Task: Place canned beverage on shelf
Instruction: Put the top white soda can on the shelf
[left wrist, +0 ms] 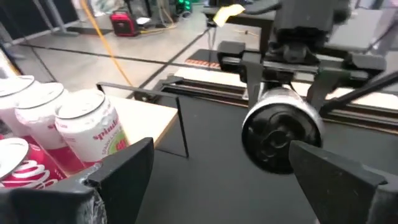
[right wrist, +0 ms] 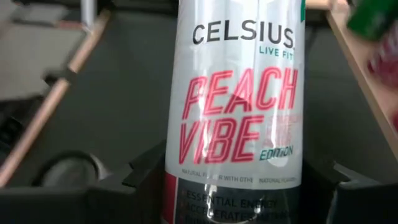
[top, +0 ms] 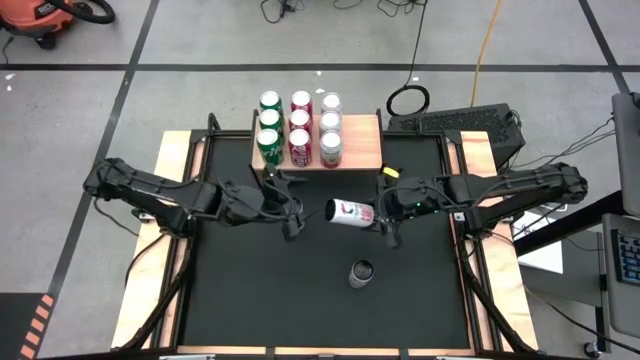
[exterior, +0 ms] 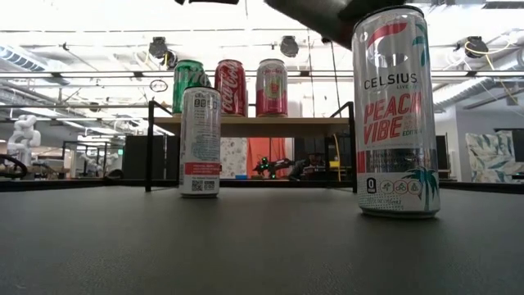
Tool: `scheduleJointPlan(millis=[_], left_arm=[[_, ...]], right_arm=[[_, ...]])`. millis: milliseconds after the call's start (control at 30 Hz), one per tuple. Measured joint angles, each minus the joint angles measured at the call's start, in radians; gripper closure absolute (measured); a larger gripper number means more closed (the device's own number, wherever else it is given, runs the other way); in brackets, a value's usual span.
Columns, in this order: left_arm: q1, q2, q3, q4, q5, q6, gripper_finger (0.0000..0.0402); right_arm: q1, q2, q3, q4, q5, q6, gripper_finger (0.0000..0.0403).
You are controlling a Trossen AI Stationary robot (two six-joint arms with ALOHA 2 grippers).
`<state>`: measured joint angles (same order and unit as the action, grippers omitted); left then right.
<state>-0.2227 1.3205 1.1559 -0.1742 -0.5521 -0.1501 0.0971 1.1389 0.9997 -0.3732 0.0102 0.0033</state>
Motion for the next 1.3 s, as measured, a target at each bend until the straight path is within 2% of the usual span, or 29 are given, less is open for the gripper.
scheduleJointPlan(millis=[200, 367, 433, 533, 767, 867, 1133, 1300], left_arm=[[-0.01, 0.069, -0.001, 0.065, -0.046, -0.015, 0.0031], [-0.035, 0.07, -0.001, 0.031, -0.105, -0.076, 0.0031], [-0.047, 0.07, -0.001, 0.037, -0.105, -0.079, 0.0031], [-0.057, 0.074, -0.001, 0.057, -0.117, -0.081, 0.0031], [-0.074, 0.139, -0.001, 0.198, -0.237, -0.081, 0.0031], [-0.088, 0.181, -0.001, 0.281, -0.313, -0.07, 0.0031], [-0.108, 0.29, -0.001, 0.618, -0.346, 0.105, 0.0031], [-0.102, 0.321, -0.001, 0.726, -0.309, 0.137, 0.0031]], right_arm=[[0.083, -0.039, -0.009, -0.118, 0.179, 0.081, 0.017], [0.154, -0.082, -0.109, -0.115, 0.247, 0.174, 0.017], [0.182, -0.099, -0.157, -0.078, 0.319, 0.215, 0.017], [0.22, -0.108, -0.219, 0.007, 0.481, 0.246, 0.017], [0.279, -0.08, -0.299, 0.28, 0.86, 0.223, 0.017], [0.298, -0.048, -0.301, 0.378, 0.982, 0.183, 0.017], [0.33, 0.044, -0.301, 0.666, 1.146, 0.012, 0.017], [0.337, 0.104, -0.301, 0.815, 1.227, -0.057, 0.017]])
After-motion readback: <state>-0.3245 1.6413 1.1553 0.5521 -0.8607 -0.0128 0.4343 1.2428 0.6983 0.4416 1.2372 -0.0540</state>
